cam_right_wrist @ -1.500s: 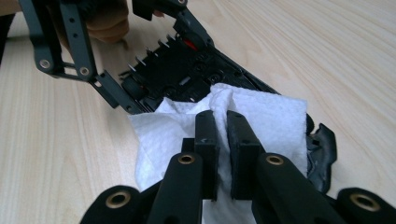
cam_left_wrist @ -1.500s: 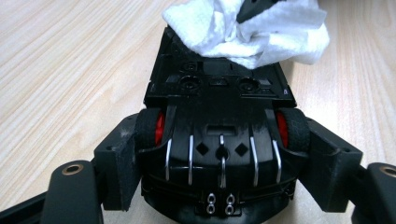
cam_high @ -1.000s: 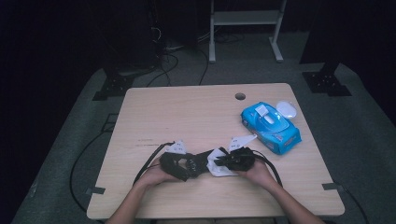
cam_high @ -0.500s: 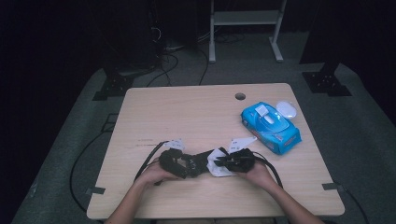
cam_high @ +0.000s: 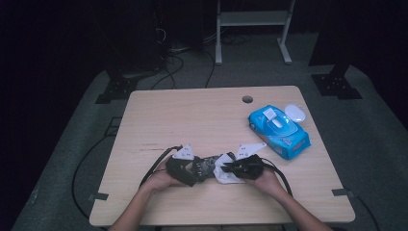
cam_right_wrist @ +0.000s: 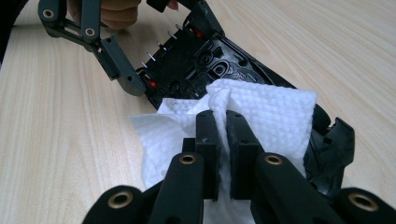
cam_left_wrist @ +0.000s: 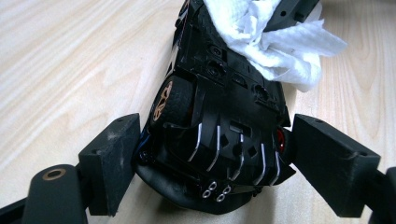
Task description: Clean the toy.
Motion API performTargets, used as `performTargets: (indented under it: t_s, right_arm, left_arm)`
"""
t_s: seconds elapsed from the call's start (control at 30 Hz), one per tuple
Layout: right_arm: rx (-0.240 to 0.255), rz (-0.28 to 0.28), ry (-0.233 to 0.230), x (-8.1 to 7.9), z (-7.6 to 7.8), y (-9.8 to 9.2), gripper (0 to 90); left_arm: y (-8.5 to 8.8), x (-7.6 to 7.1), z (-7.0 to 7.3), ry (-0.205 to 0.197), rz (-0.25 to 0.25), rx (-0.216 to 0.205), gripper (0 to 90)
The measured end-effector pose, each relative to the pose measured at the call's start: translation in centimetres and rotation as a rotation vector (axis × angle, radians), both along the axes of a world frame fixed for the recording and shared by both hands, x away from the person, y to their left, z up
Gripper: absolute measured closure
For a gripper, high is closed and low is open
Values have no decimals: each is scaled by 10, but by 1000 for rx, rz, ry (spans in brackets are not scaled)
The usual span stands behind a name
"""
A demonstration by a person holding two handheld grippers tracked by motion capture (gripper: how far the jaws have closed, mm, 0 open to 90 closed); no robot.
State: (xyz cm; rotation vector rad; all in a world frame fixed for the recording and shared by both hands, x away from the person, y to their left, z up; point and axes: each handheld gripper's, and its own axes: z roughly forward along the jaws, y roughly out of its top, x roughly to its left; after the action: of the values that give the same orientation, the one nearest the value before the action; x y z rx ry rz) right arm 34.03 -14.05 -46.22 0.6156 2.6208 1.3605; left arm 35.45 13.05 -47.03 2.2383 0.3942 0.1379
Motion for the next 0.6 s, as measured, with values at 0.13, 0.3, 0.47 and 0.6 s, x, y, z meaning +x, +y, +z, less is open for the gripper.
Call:
performTargets:
  t_s: [0.13,0.3,0.47,0.6]
  right_arm:
    - [-5,1,-1,-1,0,0,848]
    - [-8,-3,-7,-2,0,1,849]
    - [-9,-3,-3,-2,1,1,849]
    - [-26,6,-4,-2,3,2,848]
  left_arm:
    - [1,-1,1,-4,-11,-1,174]
    - [4,0,-1,31,-20,-25,176]
    - [3,-1,1,14,-26,-14,179]
    - [0,-4,2,-37,-23,9,179]
